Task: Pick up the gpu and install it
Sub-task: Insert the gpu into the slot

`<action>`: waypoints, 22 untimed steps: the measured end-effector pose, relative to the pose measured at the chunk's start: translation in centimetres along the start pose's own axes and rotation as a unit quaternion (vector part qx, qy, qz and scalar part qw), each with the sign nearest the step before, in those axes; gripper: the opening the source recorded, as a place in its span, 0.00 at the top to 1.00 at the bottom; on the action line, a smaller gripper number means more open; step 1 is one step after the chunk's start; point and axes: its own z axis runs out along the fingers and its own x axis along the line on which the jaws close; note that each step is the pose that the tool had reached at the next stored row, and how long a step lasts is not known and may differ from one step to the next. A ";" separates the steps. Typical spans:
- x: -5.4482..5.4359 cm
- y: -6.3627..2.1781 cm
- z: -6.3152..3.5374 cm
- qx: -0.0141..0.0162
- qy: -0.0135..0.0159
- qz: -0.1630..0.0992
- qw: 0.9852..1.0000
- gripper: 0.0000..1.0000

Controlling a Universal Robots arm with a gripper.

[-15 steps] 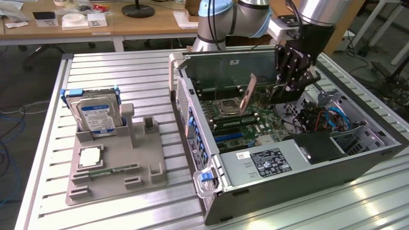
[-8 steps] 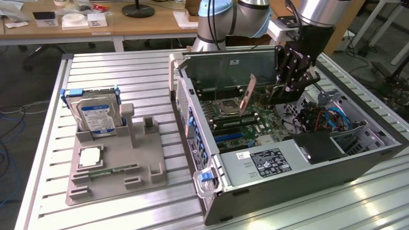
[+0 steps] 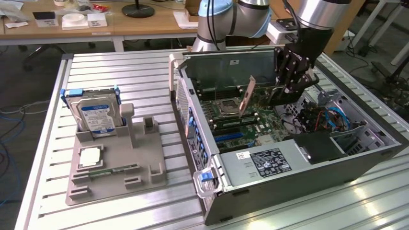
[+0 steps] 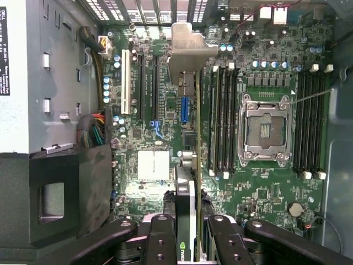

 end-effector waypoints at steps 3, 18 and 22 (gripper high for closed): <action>0.0 0.00 0.01 0.000 0.000 0.000 1.000 0.73; 0.0 0.00 0.63 0.000 0.000 0.000 1.000 0.73; 0.0 0.04 0.98 0.000 0.000 0.000 1.000 0.73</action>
